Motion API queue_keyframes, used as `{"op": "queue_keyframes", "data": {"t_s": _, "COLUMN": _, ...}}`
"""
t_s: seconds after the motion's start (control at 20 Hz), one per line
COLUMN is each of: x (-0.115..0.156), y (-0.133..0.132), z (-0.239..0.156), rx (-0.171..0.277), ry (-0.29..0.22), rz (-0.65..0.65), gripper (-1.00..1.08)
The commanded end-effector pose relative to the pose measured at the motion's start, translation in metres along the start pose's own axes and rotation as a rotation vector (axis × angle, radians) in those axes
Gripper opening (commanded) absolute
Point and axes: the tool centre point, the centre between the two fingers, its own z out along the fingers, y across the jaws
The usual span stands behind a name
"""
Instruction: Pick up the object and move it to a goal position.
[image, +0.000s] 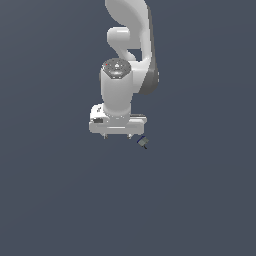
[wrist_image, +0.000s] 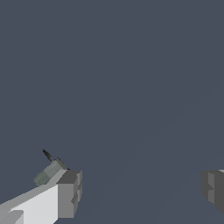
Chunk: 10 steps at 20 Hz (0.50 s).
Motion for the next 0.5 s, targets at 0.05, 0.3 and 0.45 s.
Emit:
{"op": "queue_keyframes", "data": {"t_s": 0.05, "x": 0.000, "y": 0.000, "z": 0.000, "rx": 0.000, "ry": 0.000, "rz": 0.000, "gripper": 1.00}}
{"op": "queue_keyframes", "data": {"t_s": 0.3, "x": -0.004, "y": 0.015, "z": 0.007, "rx": -0.014, "ry": -0.017, "rz": -0.011, "gripper": 1.00}}
{"op": "queue_keyframes", "data": {"t_s": 0.45, "x": -0.005, "y": 0.024, "z": 0.010, "rx": -0.021, "ry": -0.026, "rz": -0.011, "gripper": 1.00}}
